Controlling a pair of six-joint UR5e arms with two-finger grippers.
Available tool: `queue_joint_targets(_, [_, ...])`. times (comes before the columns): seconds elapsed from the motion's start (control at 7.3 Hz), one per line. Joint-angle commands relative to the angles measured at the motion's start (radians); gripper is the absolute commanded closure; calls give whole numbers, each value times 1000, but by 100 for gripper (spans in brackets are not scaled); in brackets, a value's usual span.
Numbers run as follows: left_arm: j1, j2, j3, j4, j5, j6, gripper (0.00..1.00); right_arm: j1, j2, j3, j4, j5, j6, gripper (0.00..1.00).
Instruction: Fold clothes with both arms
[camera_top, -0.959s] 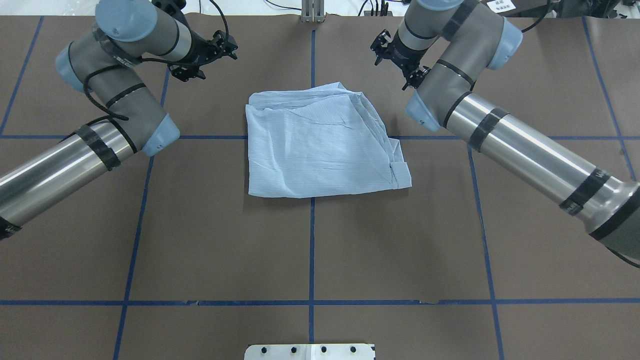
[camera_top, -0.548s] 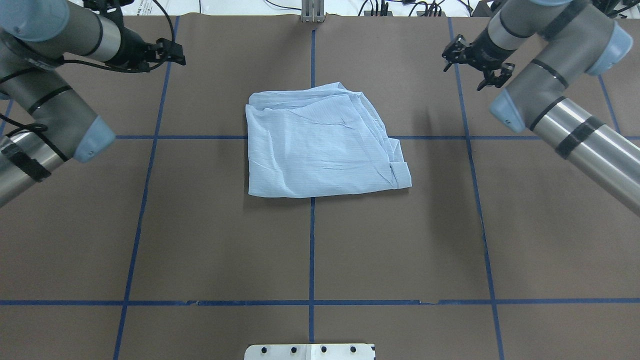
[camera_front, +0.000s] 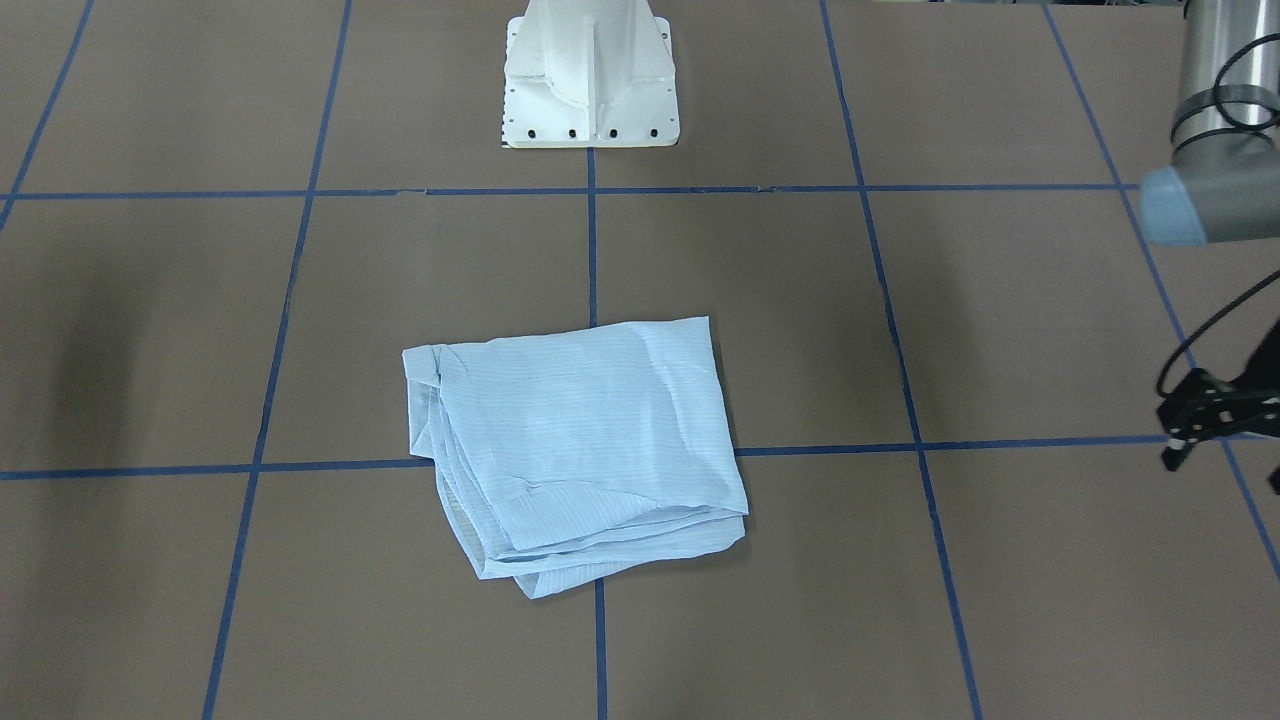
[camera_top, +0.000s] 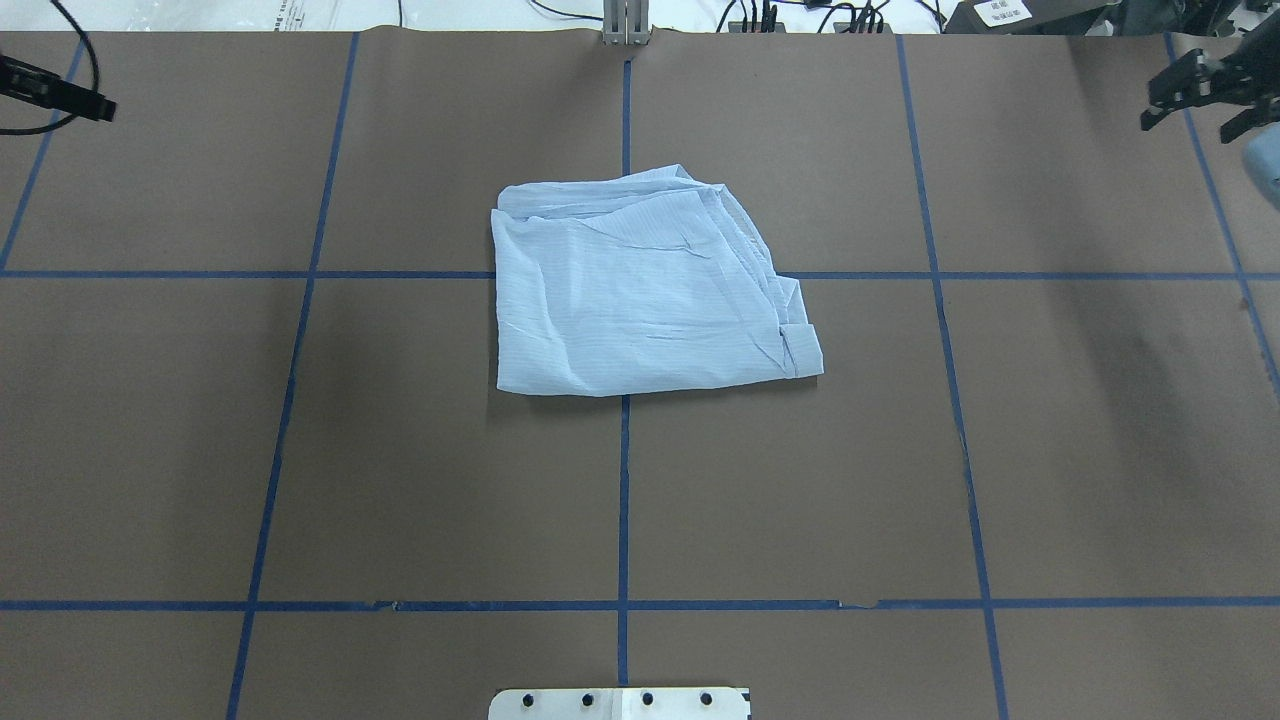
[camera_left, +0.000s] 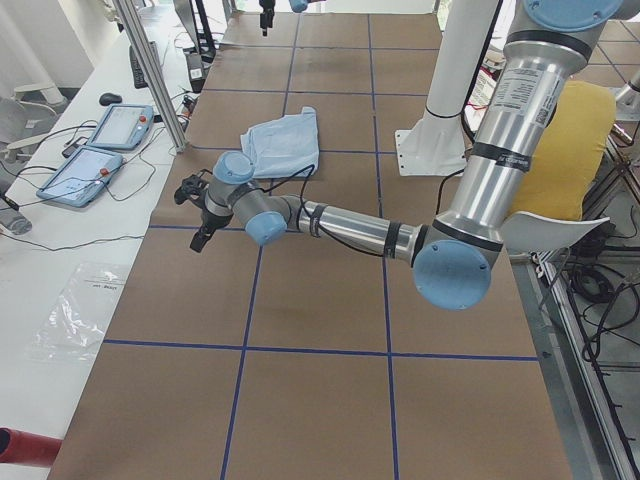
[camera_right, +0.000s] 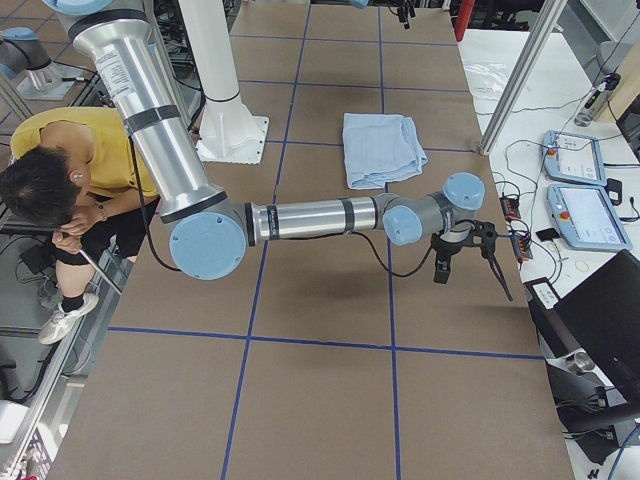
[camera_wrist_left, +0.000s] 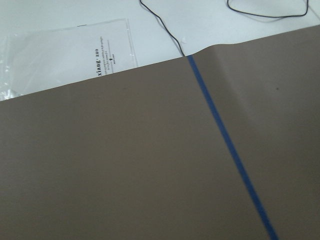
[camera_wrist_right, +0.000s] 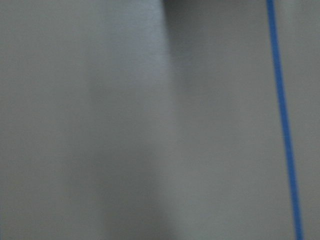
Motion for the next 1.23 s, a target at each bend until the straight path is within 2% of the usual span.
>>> queue_joint_targets(0.0, [-186,76,5,92,-104,315,0,143,-80,5,-151,5,-373,0])
queue_joint_targets(0.14, [-226,118,2,115,-177,345,0,166,-145,49,-151,5,-410,0])
queue_joint_targets(0.27, [-230,142,-11,125,-210,337,0,166,-205,110,-151,-1,-411,0])
queue_joint_targets(0.41, [-231,146,-50,205,-210,328,0,165,-257,158,-151,-1,-409,0])
queue_joint_targets(0.55, [-228,232,-151,244,-210,315,0,163,-354,274,-151,2,-395,0])
queue_joint_targets(0.68, [-226,276,-223,241,-207,220,0,157,-427,368,-154,-9,-394,0])
queue_joint_targets(0.96, [-225,284,-236,244,-204,212,0,143,-434,369,-170,0,-392,0])
queue_joint_targets(1.1, [-222,320,-236,234,-201,221,0,137,-421,363,-208,-4,-394,0])
